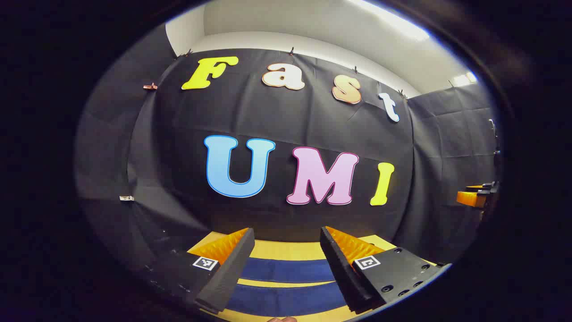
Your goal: Grasp the waist and the cuffs of the jeans and fold them to make the two legs overlap; first hold the waist and fold one-third of the jeans toward the cuffs, then hold the cuffs and fold the remaining one-third in the same direction to finish folding.
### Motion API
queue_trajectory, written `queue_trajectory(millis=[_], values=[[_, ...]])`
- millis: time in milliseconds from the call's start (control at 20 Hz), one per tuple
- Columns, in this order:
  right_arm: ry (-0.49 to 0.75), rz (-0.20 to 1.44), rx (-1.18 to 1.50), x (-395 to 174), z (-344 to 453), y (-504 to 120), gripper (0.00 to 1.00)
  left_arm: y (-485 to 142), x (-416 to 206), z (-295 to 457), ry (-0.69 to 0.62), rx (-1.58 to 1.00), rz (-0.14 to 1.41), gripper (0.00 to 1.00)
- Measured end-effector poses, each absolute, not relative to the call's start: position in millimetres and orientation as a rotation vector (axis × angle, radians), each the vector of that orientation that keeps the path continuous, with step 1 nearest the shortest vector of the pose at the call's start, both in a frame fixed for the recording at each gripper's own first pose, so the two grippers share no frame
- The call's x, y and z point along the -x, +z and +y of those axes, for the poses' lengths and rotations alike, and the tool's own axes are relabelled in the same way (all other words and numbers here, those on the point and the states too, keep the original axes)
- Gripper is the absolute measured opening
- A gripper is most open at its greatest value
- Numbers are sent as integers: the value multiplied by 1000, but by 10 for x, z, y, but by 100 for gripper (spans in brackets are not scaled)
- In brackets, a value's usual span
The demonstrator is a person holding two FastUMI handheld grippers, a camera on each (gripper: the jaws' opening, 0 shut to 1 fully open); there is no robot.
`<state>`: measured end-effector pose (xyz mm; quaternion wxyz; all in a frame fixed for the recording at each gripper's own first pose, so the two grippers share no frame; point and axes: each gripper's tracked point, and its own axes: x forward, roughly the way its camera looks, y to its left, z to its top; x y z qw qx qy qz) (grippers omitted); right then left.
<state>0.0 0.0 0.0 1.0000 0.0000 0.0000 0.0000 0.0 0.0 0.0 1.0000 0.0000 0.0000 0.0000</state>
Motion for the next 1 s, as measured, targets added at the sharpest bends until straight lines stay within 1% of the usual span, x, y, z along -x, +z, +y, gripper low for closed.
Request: queue_trajectory(millis=[50,250,500,650,700,800,850,950,1000], values=[[6,-1,-11,-33,44,4,97,47,44,16,-9,-12,-11,95],[22,-2,-22,-93,139,25,96,148,112,113,-5,-83,-39,95],[33,-17,-1,-136,130,78,96,59,96,40,-29,-3,-7,95],[33,-26,33,-136,66,119,96,76,112,48,-22,9,2,95],[38,-28,37,-134,62,127,97,72,116,43,-26,11,0,95],[50,-20,64,-149,51,90,96,36,117,60,-32,-8,16,95],[80,7,93,-174,83,-1,96,0,119,106,-29,-30,32,95],[110,129,187,-208,21,-357,94,-270,153,457,22,-56,110,95],[120,183,222,-212,-29,-569,96,-437,180,600,37,-53,159,96]])
